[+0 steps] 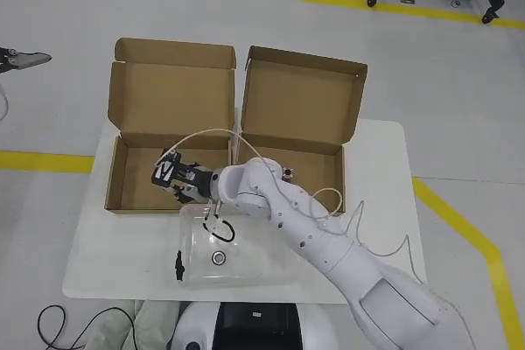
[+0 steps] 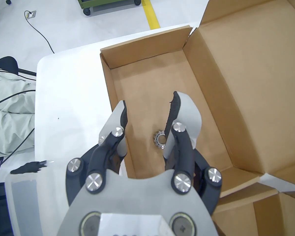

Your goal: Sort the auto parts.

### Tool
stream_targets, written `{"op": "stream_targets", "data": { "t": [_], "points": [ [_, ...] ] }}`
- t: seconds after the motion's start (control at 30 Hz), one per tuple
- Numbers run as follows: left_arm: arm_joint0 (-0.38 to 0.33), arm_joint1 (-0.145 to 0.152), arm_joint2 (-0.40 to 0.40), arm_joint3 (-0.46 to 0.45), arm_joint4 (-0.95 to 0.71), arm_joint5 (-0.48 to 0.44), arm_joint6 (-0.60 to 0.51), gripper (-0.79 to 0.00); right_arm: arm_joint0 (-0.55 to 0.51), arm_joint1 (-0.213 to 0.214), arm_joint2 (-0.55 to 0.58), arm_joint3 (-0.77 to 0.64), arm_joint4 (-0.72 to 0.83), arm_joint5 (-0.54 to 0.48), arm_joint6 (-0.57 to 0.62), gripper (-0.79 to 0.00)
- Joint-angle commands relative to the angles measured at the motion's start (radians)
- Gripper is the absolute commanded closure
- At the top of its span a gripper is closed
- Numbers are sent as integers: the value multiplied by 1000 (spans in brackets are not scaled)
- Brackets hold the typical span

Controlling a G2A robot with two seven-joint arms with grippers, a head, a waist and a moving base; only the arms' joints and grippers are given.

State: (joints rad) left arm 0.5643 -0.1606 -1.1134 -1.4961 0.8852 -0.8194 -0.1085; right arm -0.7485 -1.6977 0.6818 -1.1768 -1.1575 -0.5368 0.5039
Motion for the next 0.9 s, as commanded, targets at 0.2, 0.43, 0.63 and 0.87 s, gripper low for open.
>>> {"op": "stream_targets", "data": {
  "t": [0.2, 0.43, 0.63, 0.87],
  "points": [
    [0, 0, 0, 0, 0, 0, 0, -785, -251, 103, 165, -349, -100, -138, 113, -357],
    [0, 0, 0, 0, 0, 0, 0, -785, -408, 155, 240, -527, -149, -224, 170, -440],
    [0, 0, 0, 0, 0, 0, 0, -785, -482, 180, 241, -592, -154, -277, 206, -388],
    [0, 0, 0, 0, 0, 0, 0, -785, -518, 195, 229, -577, -136, -252, 240, -372]
  ]
}}
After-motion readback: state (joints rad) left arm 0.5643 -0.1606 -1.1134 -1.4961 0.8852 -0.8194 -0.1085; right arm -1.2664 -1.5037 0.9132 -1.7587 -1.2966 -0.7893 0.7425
